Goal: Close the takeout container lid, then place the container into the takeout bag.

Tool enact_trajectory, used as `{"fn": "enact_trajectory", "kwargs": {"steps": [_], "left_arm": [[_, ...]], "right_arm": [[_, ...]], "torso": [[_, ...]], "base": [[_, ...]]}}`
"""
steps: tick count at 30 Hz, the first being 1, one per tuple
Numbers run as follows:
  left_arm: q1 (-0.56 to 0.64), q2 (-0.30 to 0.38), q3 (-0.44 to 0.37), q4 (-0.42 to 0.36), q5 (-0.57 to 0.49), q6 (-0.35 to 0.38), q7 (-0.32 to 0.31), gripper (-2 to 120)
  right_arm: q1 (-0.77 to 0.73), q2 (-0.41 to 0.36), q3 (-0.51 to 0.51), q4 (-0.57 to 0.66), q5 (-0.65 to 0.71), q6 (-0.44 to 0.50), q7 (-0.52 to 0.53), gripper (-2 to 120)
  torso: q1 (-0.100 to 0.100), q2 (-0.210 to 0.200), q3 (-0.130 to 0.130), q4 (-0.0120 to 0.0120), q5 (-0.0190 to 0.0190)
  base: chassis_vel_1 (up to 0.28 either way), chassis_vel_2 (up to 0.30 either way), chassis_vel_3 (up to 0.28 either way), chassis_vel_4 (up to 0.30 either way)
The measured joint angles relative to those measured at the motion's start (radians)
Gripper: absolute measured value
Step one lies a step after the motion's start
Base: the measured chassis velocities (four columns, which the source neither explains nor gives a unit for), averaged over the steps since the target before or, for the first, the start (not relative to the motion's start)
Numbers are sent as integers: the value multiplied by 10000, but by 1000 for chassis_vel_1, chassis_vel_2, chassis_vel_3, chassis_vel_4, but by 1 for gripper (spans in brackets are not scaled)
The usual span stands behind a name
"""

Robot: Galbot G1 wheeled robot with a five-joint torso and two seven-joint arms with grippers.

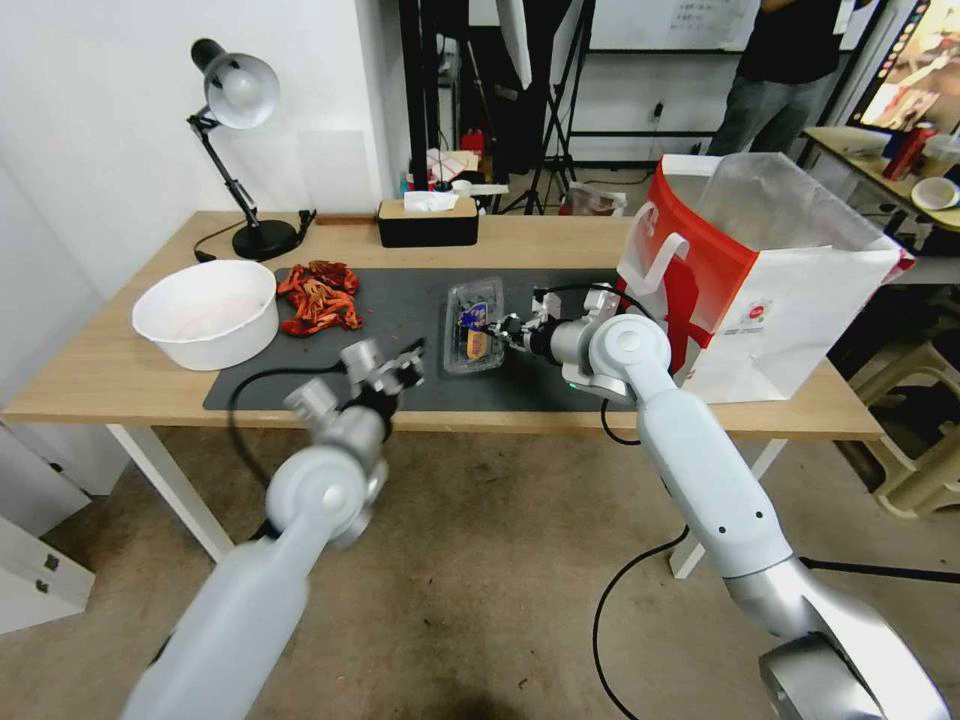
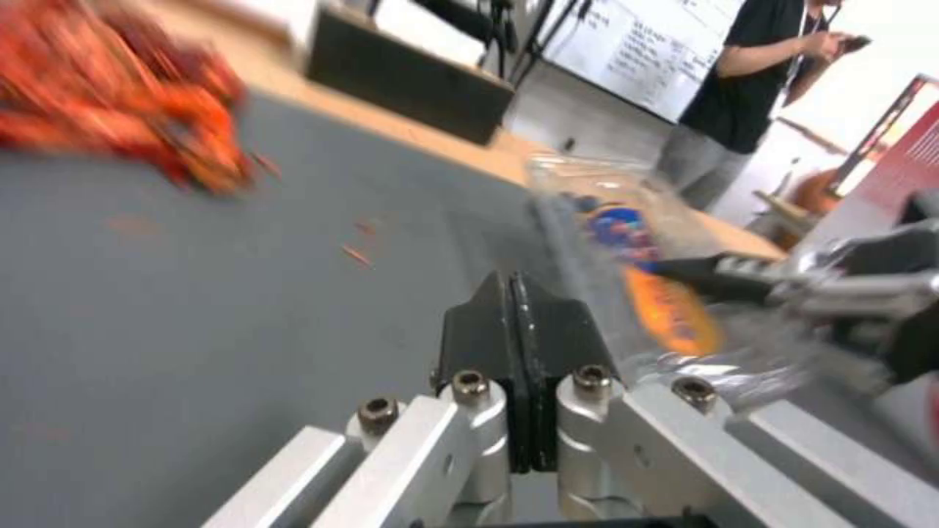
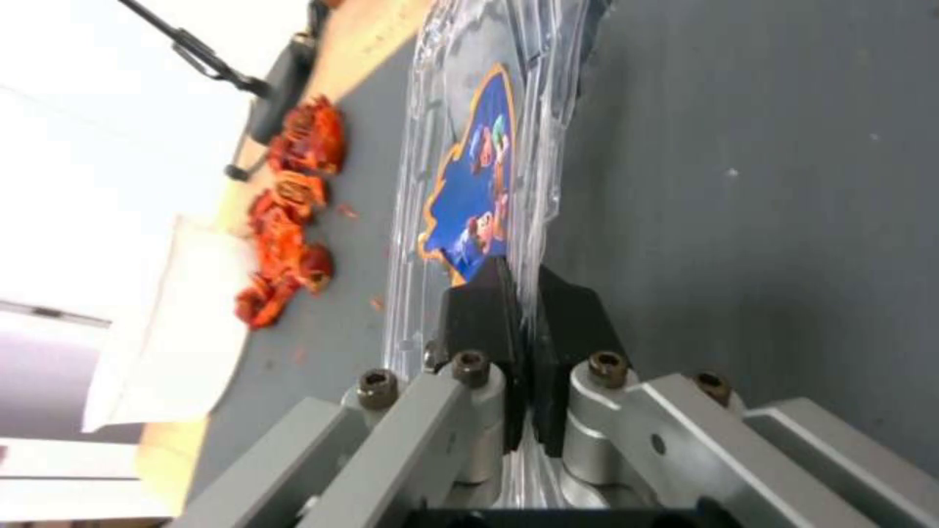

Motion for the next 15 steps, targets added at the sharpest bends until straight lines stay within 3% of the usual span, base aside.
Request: {"fn": "enact_trajectory", "kwargs": {"steps": [2,4,6,11,15], "left_arm": [[139,183,-36,-31,622,-208,267,0],[269,415,-30,-42,1458,-471,573,3],[460,480,-88,-74,1810,-619,749,9],[1428,446,-616,-136,2792,-1271,1138,27],[1997,325,-965,-162,3398,-1548,1285,41]], "right_arm": [[-145,-134,163,205,19,51,-75,0],[-432,-385,486,561,29,162,-148,0],[-542,-463,591,683,29,187,-178,0],[-640,-480,648,758,-8,220,-300,0],[-651,-446,638,762,-68,234,-413,0]], "torso": [[0,0,0,1,-1],[1,0,0,-22,-3],[1,0,0,-25,-1],[2,0,1,-1,-2],[2,0,1,-7,-1]], "base": [[0,0,0,0],[0,0,0,0],[0,0,0,0],[0,0,0,0],[0,0,0,0]]}}
